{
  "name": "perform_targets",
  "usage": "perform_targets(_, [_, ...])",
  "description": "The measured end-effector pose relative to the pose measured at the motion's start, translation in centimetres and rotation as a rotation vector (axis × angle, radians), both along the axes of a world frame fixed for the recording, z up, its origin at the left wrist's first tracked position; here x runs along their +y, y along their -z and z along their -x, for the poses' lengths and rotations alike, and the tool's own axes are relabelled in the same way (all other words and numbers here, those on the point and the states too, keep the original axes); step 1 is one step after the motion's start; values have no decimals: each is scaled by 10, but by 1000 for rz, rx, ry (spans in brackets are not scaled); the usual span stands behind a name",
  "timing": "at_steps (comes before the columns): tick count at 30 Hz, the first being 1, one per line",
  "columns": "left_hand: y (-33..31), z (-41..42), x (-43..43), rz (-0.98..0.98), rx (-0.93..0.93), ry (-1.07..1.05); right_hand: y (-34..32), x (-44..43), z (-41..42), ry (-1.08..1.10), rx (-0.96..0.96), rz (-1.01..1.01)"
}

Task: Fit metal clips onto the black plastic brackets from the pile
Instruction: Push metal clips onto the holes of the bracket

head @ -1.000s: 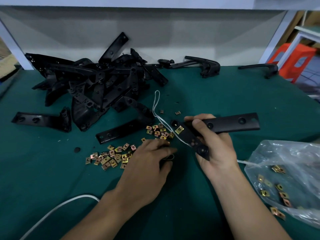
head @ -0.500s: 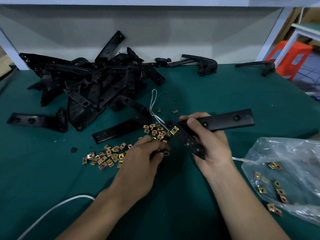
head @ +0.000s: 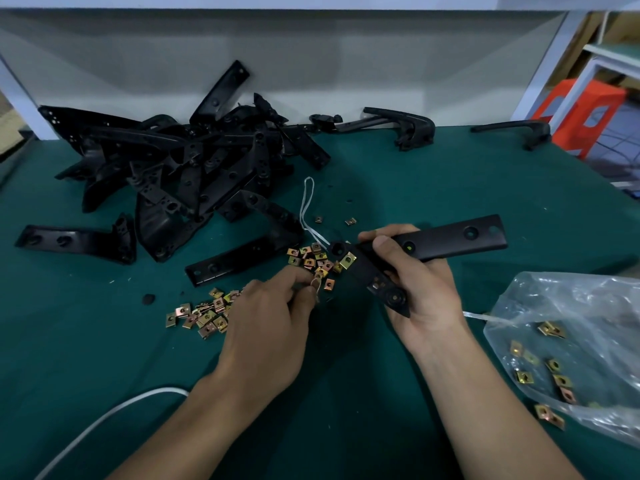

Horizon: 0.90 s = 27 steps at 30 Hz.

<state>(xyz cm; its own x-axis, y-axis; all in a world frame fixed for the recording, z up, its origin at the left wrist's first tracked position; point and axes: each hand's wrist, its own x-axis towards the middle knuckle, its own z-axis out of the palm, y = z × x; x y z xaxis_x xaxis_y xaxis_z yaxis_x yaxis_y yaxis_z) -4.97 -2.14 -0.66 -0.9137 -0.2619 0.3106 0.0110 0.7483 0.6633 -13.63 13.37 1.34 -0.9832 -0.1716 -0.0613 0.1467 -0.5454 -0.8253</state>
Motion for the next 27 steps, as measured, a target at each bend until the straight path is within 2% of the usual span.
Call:
perform_targets(3, [-1, 0, 0, -81, 12, -23, 0, 0, 1, -1, -8, -6])
perform_targets(7, [-5, -2, -2, -314, 2, -63, 0, 0, 0, -3, -3, -1])
perform_targets(17, [-6, 0, -5, -413, 31, -44, 2, 0, 1, 1, 4, -10])
perform_targets(23, [-11, 1, -4, -761, 32, 71, 2, -2, 1, 9, 3, -16])
perform_targets(27, [-15, -1, -2, -847, 36, 130, 3, -5, 0, 16, 0, -25])
